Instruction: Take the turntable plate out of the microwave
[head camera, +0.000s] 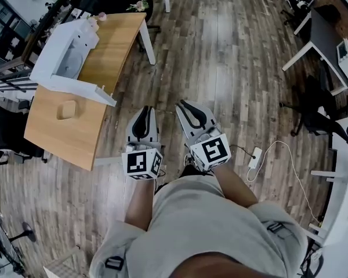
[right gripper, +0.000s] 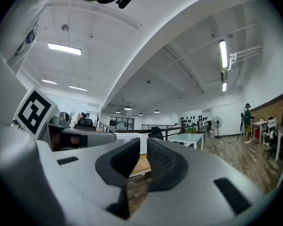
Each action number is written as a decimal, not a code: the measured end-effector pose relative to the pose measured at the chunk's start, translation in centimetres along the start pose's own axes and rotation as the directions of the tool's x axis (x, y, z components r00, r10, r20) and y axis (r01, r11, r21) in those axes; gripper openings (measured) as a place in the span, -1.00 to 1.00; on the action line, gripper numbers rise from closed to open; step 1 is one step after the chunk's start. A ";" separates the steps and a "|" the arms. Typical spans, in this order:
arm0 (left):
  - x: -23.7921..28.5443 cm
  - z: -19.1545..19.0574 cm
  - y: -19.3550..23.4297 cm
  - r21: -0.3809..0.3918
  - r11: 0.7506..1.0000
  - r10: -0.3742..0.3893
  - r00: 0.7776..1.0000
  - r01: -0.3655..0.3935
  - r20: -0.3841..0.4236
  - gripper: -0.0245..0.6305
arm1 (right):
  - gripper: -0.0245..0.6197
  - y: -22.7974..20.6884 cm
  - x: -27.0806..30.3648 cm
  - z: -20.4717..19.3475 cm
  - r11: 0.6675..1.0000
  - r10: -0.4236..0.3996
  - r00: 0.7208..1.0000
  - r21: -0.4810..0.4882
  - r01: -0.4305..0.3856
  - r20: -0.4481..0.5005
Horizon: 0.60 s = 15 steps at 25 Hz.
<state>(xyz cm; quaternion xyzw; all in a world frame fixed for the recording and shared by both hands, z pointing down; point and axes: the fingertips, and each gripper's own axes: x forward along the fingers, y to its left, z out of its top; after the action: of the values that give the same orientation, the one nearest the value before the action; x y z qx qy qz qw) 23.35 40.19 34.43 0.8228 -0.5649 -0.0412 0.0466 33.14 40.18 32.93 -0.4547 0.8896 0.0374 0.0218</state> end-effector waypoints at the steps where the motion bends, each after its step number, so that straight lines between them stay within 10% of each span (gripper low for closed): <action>1: 0.7 -0.1 0.0 -0.003 1.000 0.010 1.000 -0.010 0.000 -0.74 | -0.77 -0.6 0.4 -0.2 1.000 0.006 1.000 0.000 -0.006 0.000; 15: 8.8 -1.2 1.9 -0.002 0.997 0.079 0.996 -0.079 -0.030 -0.74 | -0.77 -7.3 6.2 -2.6 0.999 0.045 0.999 0.031 -0.044 -0.024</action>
<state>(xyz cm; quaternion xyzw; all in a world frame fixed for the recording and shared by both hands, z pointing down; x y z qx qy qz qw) 24.94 31.31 35.74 0.8003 -0.5962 -0.0278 0.0579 35.41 30.70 34.75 -0.4349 0.9001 0.0188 0.0170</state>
